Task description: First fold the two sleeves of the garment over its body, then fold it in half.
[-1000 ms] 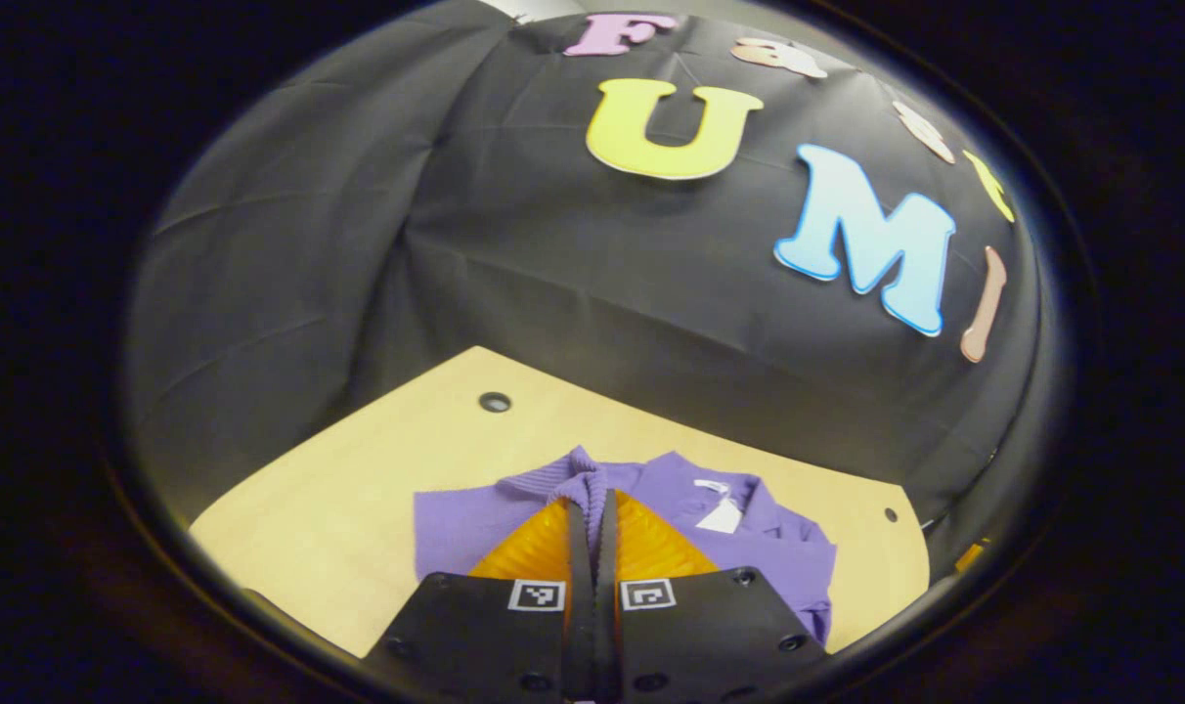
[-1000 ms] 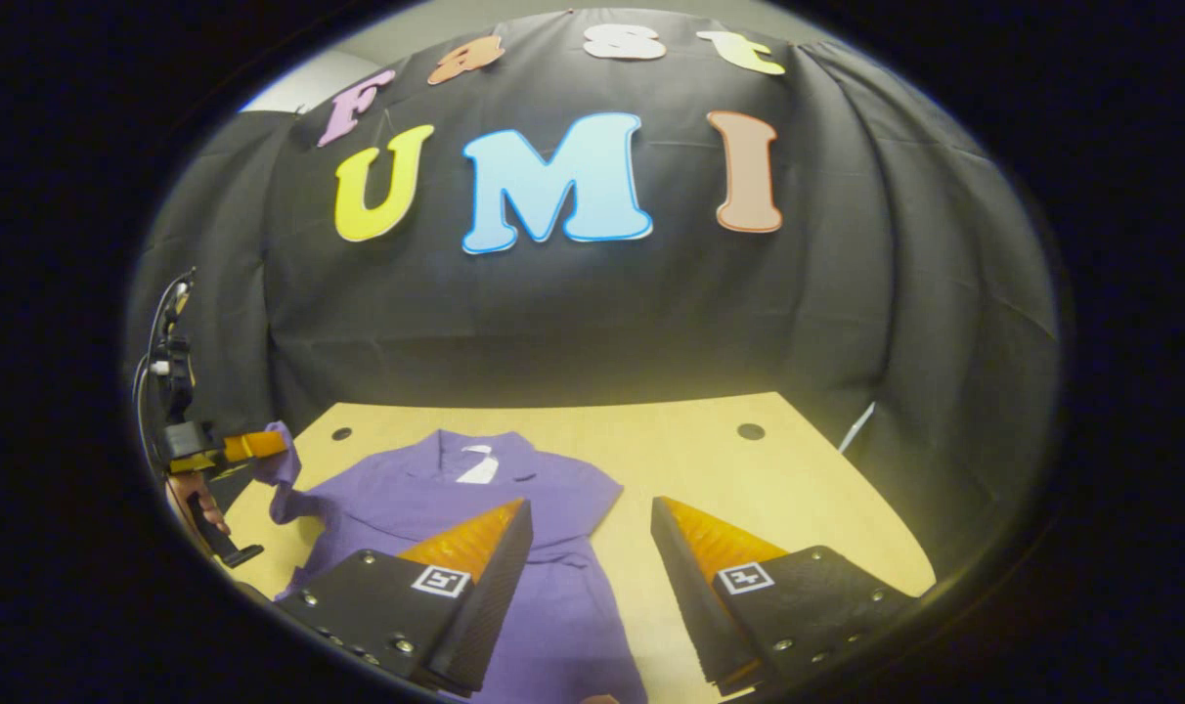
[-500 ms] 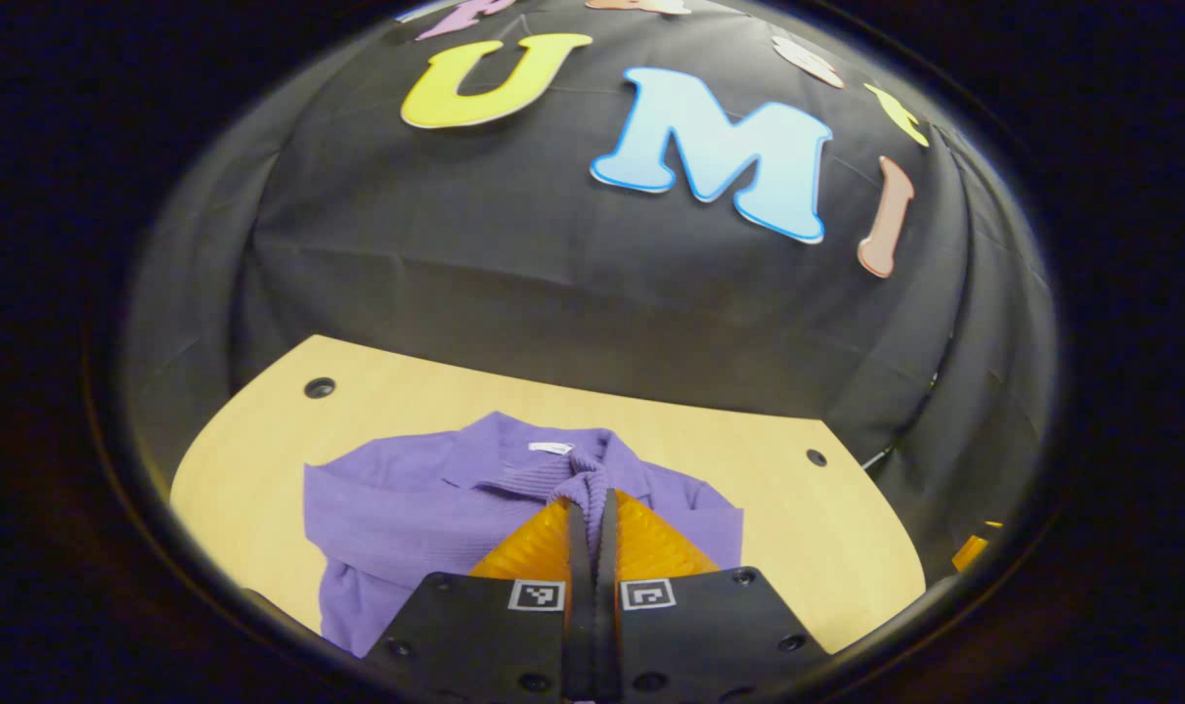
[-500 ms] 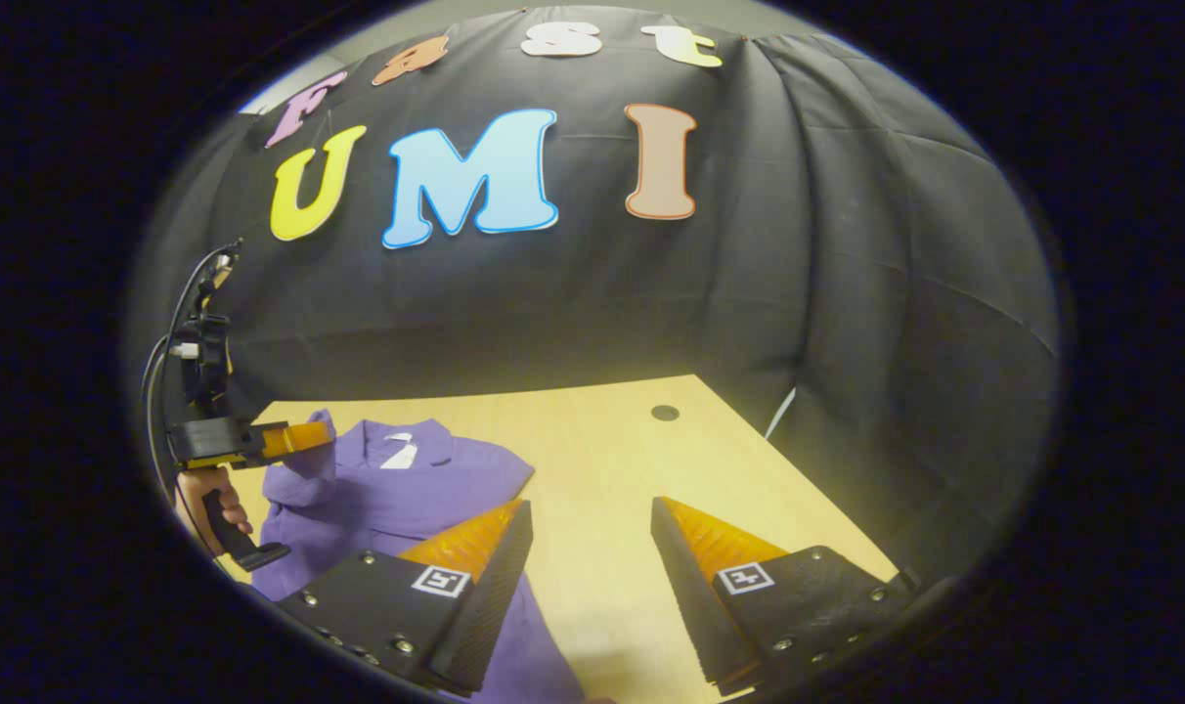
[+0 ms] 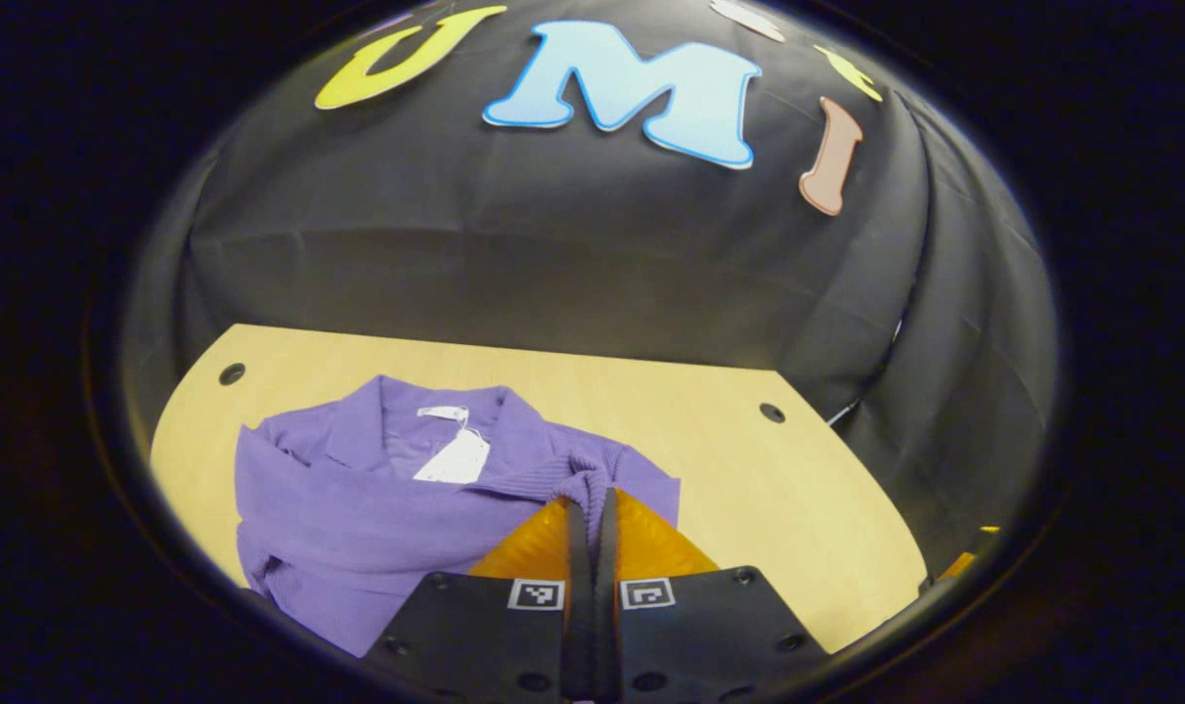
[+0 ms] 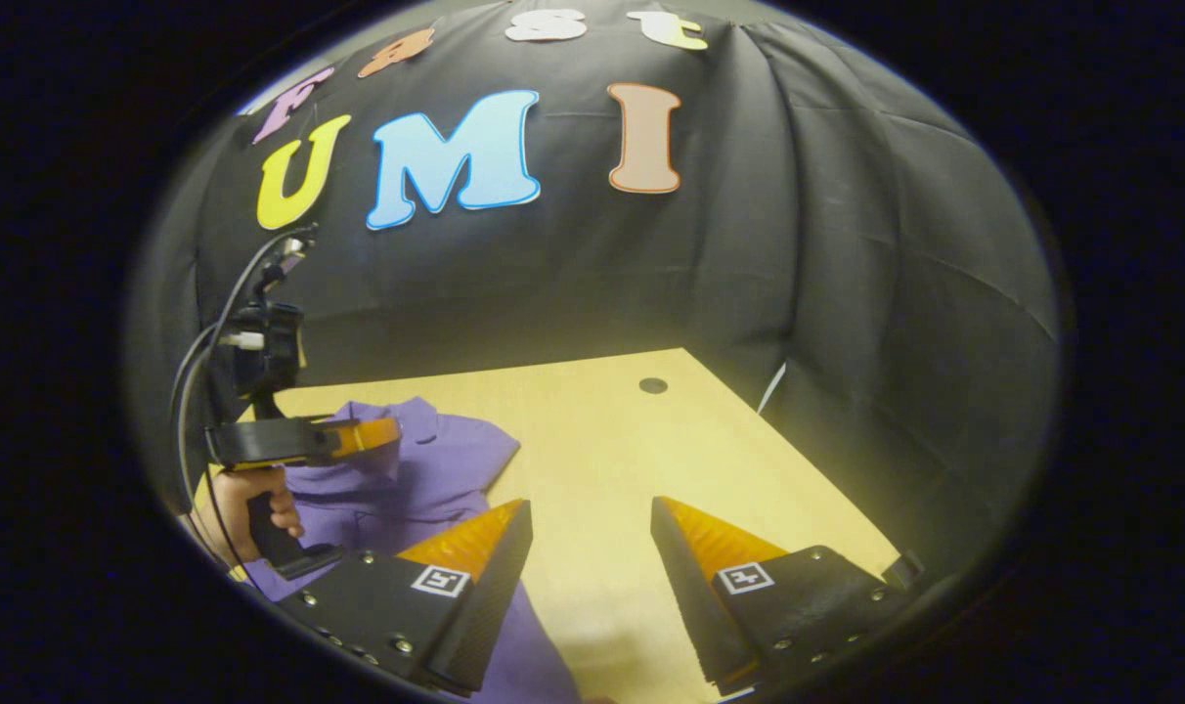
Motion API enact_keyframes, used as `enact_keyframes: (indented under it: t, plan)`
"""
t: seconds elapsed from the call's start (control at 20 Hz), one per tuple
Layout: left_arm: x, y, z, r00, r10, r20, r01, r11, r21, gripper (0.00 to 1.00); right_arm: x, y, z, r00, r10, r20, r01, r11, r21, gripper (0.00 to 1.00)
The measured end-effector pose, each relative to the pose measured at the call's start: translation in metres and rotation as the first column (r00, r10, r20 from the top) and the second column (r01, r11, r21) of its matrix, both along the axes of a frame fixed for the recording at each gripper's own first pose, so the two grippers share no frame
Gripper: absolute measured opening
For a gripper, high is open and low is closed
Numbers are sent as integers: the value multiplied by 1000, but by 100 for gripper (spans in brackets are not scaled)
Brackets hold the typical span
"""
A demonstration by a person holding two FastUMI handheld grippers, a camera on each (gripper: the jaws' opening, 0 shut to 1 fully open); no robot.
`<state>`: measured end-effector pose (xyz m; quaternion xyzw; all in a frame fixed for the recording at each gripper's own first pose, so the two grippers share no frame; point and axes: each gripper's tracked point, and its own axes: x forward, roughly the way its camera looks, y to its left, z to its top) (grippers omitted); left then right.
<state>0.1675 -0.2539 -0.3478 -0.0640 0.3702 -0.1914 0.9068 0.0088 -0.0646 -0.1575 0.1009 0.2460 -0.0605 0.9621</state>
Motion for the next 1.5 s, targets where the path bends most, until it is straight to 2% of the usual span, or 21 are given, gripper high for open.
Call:
enact_keyframes:
  t: [0.2,0.4,0.6,0.7,0.9,1.0,1.05,1.1,1.25,1.5]
  plan:
    - [-3,-11,-28,999,-30,-31,33,996,83,7,4,-2,-1,1000,7,-1,-7,1000,8,77]
    - [-9,-18,-43,997,-58,-45,63,993,99,8,6,-3,-7,1000,17,-12,-17,1000,1,77]
    - [-17,-18,-42,998,-57,-41,60,995,76,24,8,-3,-11,999,38,-5,-38,999,5,77]
    - [-21,-16,-42,998,-48,-49,51,997,60,25,9,-2,-13,998,57,-3,-57,998,-6,77]
    - [-28,-10,-28,1000,-16,-6,16,998,57,47,9,-1,-20,995,97,6,-97,995,-28,77]
    - [-33,-8,-15,999,-13,39,11,998,59,75,1,-1,-25,992,127,9,-127,991,-46,77]
    - [-38,-8,-8,999,-14,50,11,998,57,84,-4,-1,-26,990,143,11,-142,989,-50,77]
    - [-43,-7,-4,998,-9,61,6,998,56,85,-7,-1,-27,988,155,16,-154,987,-50,77]
    - [-61,6,15,996,16,83,-19,999,35,96,-14,2,-27,984,175,31,-173,983,-57,77]
    - [-98,53,44,991,52,122,-56,998,34,96,-31,18,-30,982,182,49,-180,983,-44,77]
